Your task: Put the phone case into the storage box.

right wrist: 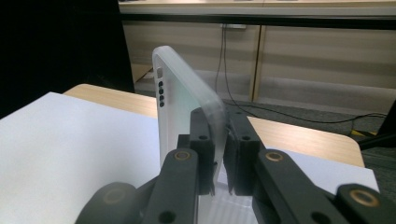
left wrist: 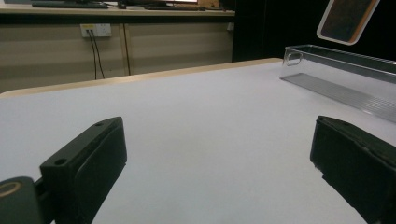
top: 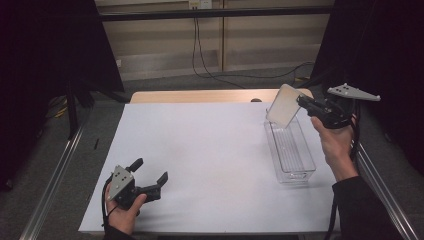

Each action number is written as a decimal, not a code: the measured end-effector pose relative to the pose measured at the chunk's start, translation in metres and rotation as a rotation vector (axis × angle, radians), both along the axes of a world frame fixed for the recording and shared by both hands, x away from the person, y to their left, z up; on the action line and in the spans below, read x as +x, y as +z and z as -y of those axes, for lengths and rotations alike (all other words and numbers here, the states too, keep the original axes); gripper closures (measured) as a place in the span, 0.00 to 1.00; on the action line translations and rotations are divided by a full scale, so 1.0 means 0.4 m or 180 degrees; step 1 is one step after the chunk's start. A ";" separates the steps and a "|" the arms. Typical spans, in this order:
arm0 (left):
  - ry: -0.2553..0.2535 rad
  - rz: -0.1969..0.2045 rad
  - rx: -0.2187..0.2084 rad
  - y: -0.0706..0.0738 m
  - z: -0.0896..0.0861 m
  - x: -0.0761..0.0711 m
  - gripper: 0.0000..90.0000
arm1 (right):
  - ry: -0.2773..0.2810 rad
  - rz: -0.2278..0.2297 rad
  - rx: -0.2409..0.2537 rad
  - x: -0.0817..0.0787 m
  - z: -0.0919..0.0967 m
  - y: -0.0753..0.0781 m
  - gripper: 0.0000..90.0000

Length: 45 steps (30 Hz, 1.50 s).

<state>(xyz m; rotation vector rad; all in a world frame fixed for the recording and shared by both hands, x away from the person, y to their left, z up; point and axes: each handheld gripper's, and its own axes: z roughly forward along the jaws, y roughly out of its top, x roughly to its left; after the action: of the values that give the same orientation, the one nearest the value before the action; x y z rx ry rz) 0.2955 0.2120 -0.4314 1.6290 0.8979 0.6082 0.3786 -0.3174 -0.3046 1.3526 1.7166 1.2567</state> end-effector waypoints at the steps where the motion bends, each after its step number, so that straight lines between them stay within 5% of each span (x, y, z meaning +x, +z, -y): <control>1: -0.0003 -0.0001 0.0005 0.000 0.000 0.001 0.04 | -0.0003 -0.0004 -0.0019 0.003 0.001 -0.001 0.92; 15: 0.0007 -0.0002 0.0023 0.000 0.007 0.015 0.04 | 0.0223 -0.0031 -0.0211 0.065 0.017 -0.026 0.92; 28: 0.0020 -0.0015 0.0062 -0.004 0.002 0.017 0.04 | 0.0106 -0.0208 -0.0255 0.113 0.069 -0.061 0.92; 45: 0.0007 -0.0017 0.0085 -0.006 0.003 0.021 0.04 | 0.0045 -0.0351 -0.0401 0.170 0.038 -0.118 0.92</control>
<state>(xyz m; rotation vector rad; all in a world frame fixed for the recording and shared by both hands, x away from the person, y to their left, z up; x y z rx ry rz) 0.3039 0.2108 -0.4339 1.6544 0.8992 0.6199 0.4466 -0.3326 -0.3519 1.3593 1.8512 1.0797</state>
